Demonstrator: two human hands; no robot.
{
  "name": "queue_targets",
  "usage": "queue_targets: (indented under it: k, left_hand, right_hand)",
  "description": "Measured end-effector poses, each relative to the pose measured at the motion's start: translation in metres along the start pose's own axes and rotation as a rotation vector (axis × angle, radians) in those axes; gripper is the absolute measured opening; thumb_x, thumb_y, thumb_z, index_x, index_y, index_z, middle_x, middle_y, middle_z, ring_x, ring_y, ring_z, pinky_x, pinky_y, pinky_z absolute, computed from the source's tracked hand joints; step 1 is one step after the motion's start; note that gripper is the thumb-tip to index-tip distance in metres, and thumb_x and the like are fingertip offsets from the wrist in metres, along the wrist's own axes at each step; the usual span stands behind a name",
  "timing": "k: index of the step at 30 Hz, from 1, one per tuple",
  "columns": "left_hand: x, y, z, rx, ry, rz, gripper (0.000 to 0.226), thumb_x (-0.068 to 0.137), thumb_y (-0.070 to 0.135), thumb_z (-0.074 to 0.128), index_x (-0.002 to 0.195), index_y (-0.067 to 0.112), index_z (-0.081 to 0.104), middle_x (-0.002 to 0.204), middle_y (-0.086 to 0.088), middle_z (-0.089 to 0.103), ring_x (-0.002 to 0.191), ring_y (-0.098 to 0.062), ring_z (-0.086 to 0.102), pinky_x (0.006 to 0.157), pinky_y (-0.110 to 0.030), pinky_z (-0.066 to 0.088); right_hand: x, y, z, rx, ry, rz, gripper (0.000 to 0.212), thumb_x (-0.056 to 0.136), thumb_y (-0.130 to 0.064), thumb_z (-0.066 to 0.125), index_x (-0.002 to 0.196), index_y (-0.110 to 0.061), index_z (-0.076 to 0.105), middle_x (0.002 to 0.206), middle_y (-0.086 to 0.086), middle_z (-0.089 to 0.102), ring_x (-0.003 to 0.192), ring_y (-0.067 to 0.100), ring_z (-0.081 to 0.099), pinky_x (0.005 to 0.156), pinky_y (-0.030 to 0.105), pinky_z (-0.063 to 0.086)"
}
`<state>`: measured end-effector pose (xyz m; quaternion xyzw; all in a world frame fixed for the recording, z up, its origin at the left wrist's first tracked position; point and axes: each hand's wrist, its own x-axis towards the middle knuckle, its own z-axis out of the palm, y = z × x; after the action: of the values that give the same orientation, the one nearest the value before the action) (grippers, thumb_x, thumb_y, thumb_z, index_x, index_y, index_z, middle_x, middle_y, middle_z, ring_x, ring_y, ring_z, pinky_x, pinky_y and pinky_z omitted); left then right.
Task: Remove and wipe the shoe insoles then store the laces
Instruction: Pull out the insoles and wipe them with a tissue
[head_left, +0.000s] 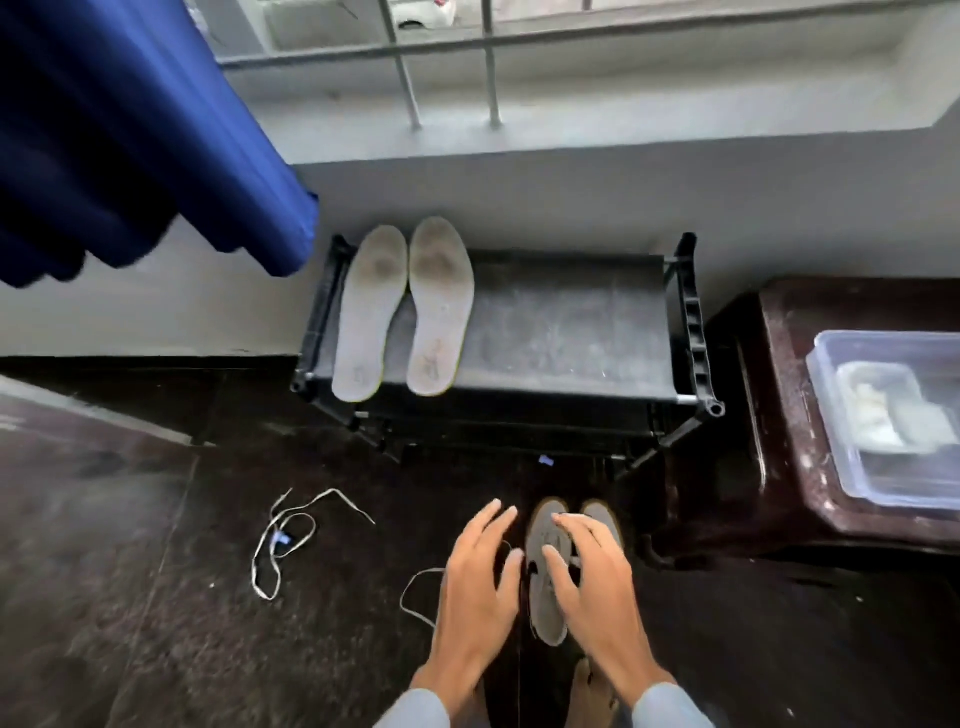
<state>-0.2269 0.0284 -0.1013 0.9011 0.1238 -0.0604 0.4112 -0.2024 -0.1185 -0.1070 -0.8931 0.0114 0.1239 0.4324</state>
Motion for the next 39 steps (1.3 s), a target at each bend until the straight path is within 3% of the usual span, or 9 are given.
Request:
queue_targets:
  k: [5,9,11,14,16,23,28,32,39]
  left_hand:
    - [0.029,0.008,-0.057,-0.140,0.221,-0.040,0.040,0.093,0.009,0.065,0.132,0.018,0.063,0.135,0.006,0.059,0.127,-0.005,0.054,0.106,-0.030,0.048]
    - [0.061,0.013,-0.085,-0.324,0.261,-0.176,0.039,0.095,0.008,0.062,0.132,0.019,0.061,0.132,0.005,0.060,0.117,-0.004,0.058,0.098,-0.026,0.052]
    - [0.076,0.009,-0.093,-0.378,0.250,-0.244,0.038,0.096,0.011,0.060,0.133,0.019,0.060,0.134,0.003,0.060,0.118,-0.005,0.059,0.092,-0.015,0.050]
    - [0.093,0.004,-0.100,-0.401,0.233,-0.313,0.040,0.097,0.013,0.059,0.137,0.017,0.058,0.136,0.002,0.060,0.119,-0.006,0.059,0.077,0.000,0.046]
    - [0.103,0.001,-0.103,-0.410,0.211,-0.342,0.042,0.098,0.015,0.057,0.140,0.018,0.055,0.138,0.004,0.059,0.120,-0.007,0.059,0.077,-0.002,0.044]
    - [0.129,-0.006,-0.108,-0.432,0.131,-0.355,0.047,0.100,0.019,0.054,0.147,0.018,0.046,0.146,0.003,0.053,0.126,-0.008,0.056,0.094,-0.017,0.040]
    - [0.140,-0.008,-0.112,-0.420,0.072,-0.342,0.049,0.100,0.021,0.054,0.148,0.019,0.045,0.144,0.003,0.054,0.115,-0.001,0.058,0.071,-0.002,0.040]
    - [0.146,-0.009,-0.114,-0.406,0.066,-0.361,0.049,0.099,0.021,0.056,0.147,0.021,0.046,0.137,0.002,0.059,0.100,0.003,0.059,0.065,0.000,0.041]
    - [0.151,-0.002,-0.114,-0.423,0.033,-0.380,0.047,0.099,0.019,0.055,0.146,0.020,0.048,0.137,0.001,0.060,0.098,-0.001,0.060,0.089,-0.020,0.043]
  right_hand:
    - [0.031,-0.063,0.002,0.088,-0.012,-0.044,0.030,0.093,-0.017,0.066,0.123,-0.018,0.065,0.118,-0.006,0.063,0.108,0.002,0.058,0.087,-0.002,0.038]
    - [0.074,-0.102,0.019,0.217,0.036,0.057,0.027,0.093,-0.017,0.065,0.120,-0.014,0.067,0.113,-0.002,0.068,0.093,-0.001,0.062,0.076,-0.004,0.040]
    - [0.096,-0.119,0.030,0.259,0.045,0.124,0.027,0.093,-0.020,0.065,0.119,-0.013,0.068,0.109,-0.003,0.070,0.090,0.001,0.062,0.080,-0.002,0.043]
    - [0.124,-0.134,0.049,0.359,0.023,0.267,0.032,0.092,-0.025,0.066,0.121,-0.012,0.066,0.106,-0.002,0.070,0.096,0.008,0.066,0.094,0.029,0.055]
    - [0.137,-0.140,0.061,0.371,-0.009,0.350,0.039,0.091,-0.029,0.066,0.125,-0.011,0.063,0.110,0.001,0.069,0.102,0.014,0.066,0.098,0.037,0.054]
    - [0.159,-0.152,0.093,0.409,0.079,0.501,0.029,0.091,-0.025,0.067,0.115,-0.009,0.060,0.093,-0.001,0.069,0.088,0.011,0.066,0.080,0.028,0.054]
    - [0.159,-0.149,0.105,0.525,0.177,0.573,0.020,0.089,-0.013,0.069,0.108,-0.013,0.061,0.080,-0.003,0.073,0.081,0.006,0.069,0.080,0.028,0.058]
    - [0.159,-0.146,0.109,0.543,0.211,0.603,0.019,0.088,-0.013,0.069,0.106,-0.015,0.063,0.078,-0.004,0.074,0.083,0.010,0.072,0.086,0.036,0.059]
    - [0.150,-0.141,0.101,0.515,0.213,0.589,0.017,0.087,-0.012,0.068,0.103,-0.016,0.066,0.077,-0.005,0.075,0.080,0.008,0.071,0.079,0.028,0.059]
